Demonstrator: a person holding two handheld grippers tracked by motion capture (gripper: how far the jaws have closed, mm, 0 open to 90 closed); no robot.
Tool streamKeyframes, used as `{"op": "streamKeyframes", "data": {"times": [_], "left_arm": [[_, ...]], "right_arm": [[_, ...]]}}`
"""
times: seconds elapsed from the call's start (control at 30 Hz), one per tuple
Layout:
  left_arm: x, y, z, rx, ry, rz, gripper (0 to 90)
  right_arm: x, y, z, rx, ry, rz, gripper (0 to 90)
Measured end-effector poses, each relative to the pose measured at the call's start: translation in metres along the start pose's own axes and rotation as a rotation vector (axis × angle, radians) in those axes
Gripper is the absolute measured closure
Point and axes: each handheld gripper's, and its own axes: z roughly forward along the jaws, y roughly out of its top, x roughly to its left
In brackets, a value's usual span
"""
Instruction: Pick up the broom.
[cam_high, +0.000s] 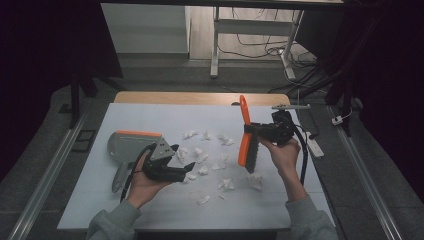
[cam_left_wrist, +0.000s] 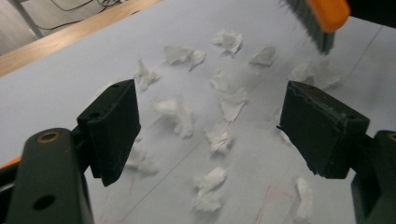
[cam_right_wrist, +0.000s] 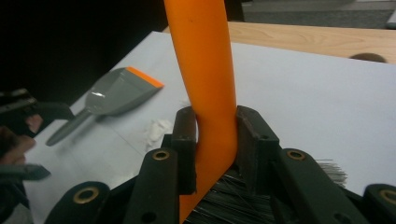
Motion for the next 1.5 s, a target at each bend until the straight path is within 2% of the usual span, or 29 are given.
{"op": "streamKeyframes", "data": {"times": [0.2,0.4,0.57,0.87,1.03,1.13,1.4,1.5], "left_arm": [[-0.011,0.008,0.007,-0.011,-0.024,0.017,21.0],[-0.020,0.011,0.017,-0.006,-0.052,0.030,21.1],[-0.027,0.011,0.027,-0.012,-0.073,0.025,21.2],[-0.033,0.008,0.047,-0.024,-0.071,0.009,24.3],[-0.033,0.002,0.058,-0.046,-0.050,-0.027,26.8],[-0.031,-0.003,0.060,-0.067,-0.021,-0.030,33.0],[-0.027,-0.005,0.061,-0.116,-0.007,-0.052,47.6],[-0.027,-0.005,0.061,-0.121,0.010,-0.042,59.4]], "right_arm": [[0.008,-0.004,0.011,-0.060,0.021,0.017,70.5],[0.015,-0.007,0.027,-0.075,0.039,0.033,70.5],[0.022,-0.010,0.039,-0.097,0.070,0.050,70.5],[0.039,-0.015,0.053,-0.140,0.126,0.072,70.4],[0.045,-0.022,0.059,-0.174,0.161,0.103,70.5],[0.048,-0.024,0.060,-0.187,0.175,0.109,70.4],[0.050,-0.029,0.061,-0.232,0.203,0.153,70.4],[0.051,-0.030,0.061,-0.245,0.201,0.158,70.4]]}}
